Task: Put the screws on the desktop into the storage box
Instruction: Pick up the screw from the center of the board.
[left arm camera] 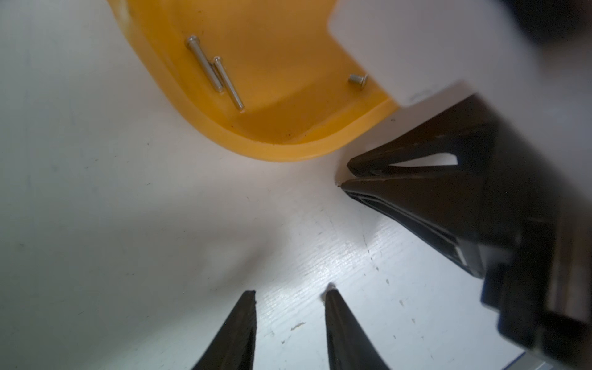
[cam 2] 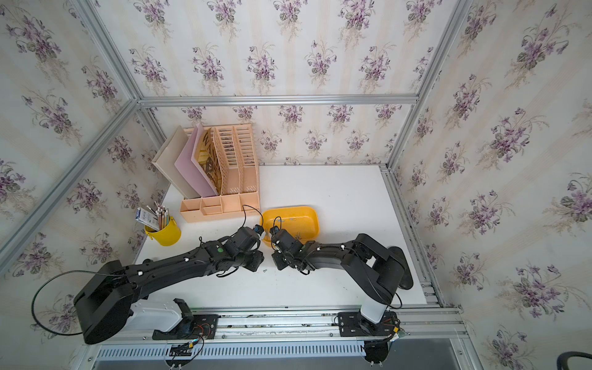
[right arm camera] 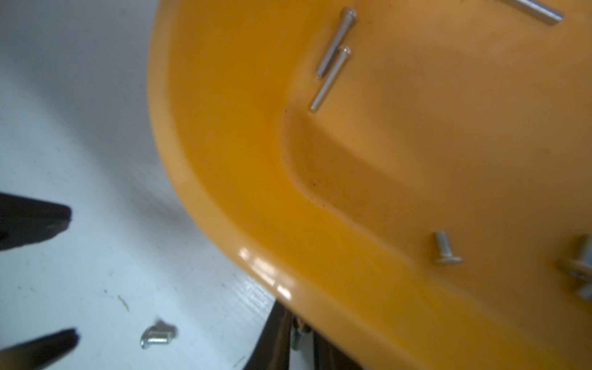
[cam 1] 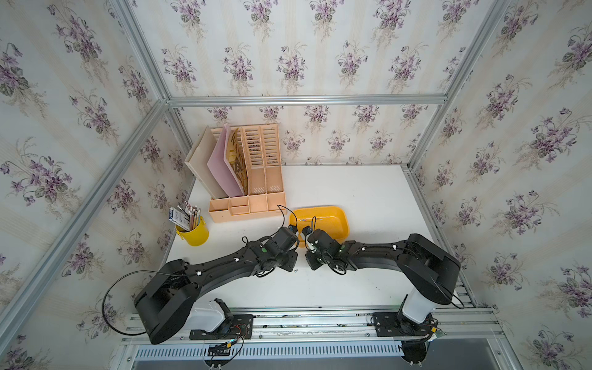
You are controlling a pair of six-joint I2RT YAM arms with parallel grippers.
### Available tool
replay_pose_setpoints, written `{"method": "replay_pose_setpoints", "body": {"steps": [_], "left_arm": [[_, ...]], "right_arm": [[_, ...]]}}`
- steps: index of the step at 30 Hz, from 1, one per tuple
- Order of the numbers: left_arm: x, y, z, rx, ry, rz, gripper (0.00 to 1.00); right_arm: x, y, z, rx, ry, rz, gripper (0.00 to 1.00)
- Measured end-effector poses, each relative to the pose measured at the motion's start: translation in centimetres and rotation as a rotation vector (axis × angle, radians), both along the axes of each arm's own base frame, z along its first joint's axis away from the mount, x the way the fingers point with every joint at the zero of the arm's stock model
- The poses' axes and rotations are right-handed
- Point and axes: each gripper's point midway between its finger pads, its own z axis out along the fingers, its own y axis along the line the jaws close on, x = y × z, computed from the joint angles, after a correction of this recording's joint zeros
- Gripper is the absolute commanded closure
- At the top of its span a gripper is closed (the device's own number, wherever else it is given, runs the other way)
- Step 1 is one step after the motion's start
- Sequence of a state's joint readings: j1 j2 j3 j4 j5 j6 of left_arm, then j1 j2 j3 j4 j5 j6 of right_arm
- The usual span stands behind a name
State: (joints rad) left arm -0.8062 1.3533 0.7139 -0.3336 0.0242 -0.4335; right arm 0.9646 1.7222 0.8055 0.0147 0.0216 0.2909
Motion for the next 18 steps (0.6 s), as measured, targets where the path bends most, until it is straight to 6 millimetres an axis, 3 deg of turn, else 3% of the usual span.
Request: {"method": "replay_pose_setpoints", "body": {"steps": [11,18], "left_arm": [[-0.13,0.17,-0.08,0.004,0.004,0.001,0.59],[-0.1,0.21,0.02,0.002,0.001,0.002,0.58]], "right_arm": [[-0.16,-0.44,-0.2,-0.017,-0.011,-0.006,0.8],[-0.13,-0.63,-0.49,-0.024,-0.011,-0.014,0.9]]}}
